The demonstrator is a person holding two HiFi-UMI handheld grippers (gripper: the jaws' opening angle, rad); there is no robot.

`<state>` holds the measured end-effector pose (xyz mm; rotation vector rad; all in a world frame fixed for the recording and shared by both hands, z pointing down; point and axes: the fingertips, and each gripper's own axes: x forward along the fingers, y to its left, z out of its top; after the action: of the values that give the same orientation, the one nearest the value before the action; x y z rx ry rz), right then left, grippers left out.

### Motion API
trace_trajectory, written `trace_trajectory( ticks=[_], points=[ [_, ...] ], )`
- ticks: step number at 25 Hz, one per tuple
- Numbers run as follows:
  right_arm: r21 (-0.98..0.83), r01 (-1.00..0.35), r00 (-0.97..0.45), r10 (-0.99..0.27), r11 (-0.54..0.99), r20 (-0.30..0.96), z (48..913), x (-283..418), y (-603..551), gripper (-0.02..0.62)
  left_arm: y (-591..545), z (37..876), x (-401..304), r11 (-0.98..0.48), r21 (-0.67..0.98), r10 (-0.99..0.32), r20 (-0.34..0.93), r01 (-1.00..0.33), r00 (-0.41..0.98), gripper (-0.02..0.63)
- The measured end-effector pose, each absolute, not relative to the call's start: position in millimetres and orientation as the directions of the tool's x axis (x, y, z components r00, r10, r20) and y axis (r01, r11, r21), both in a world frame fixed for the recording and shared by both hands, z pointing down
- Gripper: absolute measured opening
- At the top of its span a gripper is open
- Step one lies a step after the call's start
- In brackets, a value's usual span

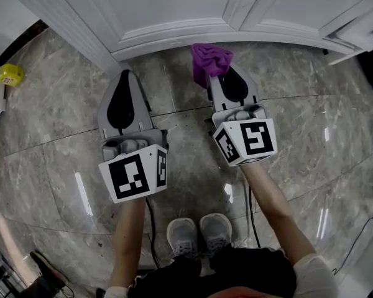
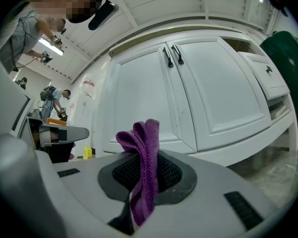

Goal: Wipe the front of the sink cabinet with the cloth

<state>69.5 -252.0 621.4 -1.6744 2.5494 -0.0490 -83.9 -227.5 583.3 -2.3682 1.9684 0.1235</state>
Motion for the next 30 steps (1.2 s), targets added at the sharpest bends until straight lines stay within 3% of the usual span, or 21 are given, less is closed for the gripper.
trace_trajectory(
  ticks=[9, 14, 22, 30],
  points=[
    [-0.152, -0.897, -0.412, -0.910, 0.415, -0.049, 614, 59, -255, 0.057, -255, 567, -77, -0.186, 0.002, -0.972, -0.147, -0.982, 0.184, 0.005],
    [-0.090, -0.914, -0.392, -0.919, 0.395, -0.049, 549, 66, -248, 0.057, -261, 493, -101, -0.133, -0.046, -0.977, -0.165, -0.990, 0.139, 0.005],
    [-0.136, -0.943, -0.311, -0.950, 0.303, 0.034, 338, 65, -218, 0.057, -227, 297, -76, -0.153, 0.073, -0.986, -0.081, -0.986, 0.147, 0.005],
    [-0.128, -0.951, -0.288, -0.956, 0.280, 0.047, 53, 72, -184, 0.057, -178, 40, -53, -0.198, 0.068, -0.980, -0.001, -0.978, 0.199, 0.005]
  ],
)
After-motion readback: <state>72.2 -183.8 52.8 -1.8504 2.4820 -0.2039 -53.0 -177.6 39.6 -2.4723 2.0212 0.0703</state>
